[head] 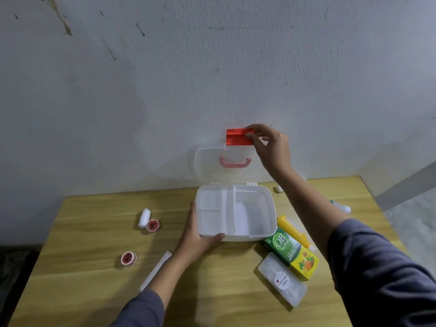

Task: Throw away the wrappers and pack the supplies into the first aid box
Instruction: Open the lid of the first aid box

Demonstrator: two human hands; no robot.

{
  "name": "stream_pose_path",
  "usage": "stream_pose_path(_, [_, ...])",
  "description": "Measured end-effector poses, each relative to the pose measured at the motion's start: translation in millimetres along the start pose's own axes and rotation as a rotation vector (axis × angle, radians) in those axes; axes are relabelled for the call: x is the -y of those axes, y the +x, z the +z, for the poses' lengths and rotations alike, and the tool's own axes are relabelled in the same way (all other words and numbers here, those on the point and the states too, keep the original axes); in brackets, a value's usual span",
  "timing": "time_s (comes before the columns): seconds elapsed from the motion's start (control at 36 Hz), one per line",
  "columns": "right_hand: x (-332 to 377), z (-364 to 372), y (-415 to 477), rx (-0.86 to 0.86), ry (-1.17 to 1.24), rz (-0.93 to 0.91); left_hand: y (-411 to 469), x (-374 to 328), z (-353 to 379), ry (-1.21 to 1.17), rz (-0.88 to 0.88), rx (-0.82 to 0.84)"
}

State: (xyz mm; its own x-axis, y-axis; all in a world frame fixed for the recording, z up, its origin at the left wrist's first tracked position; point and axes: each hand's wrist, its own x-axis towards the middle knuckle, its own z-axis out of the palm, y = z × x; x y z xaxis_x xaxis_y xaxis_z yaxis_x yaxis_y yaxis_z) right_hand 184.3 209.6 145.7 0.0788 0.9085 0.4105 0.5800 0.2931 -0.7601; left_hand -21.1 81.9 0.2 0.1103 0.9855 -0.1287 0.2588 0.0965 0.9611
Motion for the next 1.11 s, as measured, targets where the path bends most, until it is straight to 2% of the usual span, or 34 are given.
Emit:
stream_pose_path(0.17, [-4,9,-7,-0.049,0.088,-0.03,-12,12,2,0.034,-0.106,-0.015])
stream_pose_path(0.28, [-4,9,-10,-0.017,0.089,-0.089,-20,13,4,0.037,-0.123,-0.033])
stream_pose_path(0.42, [-14,2,-20,0.125,-0.076,-0.187,-27,13,5,0.041,-0.147,-0.032])
stream_pose_path(0.47, [-18,0,-25,0.096,-0.127,-0.189,-32,8,5,0.044,-0.149,-0.035])
stream_pose_path(0.61, [-27,-8,-30,-0.114,-0.096,-0.025,-36,2,7,0.038,-0.157,-0.037])
stream_pose_path(0.67, [-33,-9,-31,-0.145,-0.082,0.045,-37,1,8,0.042,-0.161,-0.037])
stream_pose_path(0.86, [-35,-7,-24,-0.158,0.008,0.173,-37,-2,8,0.046,-0.131,-0.051])
stream_pose_path(1.11, [-39,-27,-63,-0.092,0.009,0.204,-37,-6,9,0.047,-0.121,-0.061])
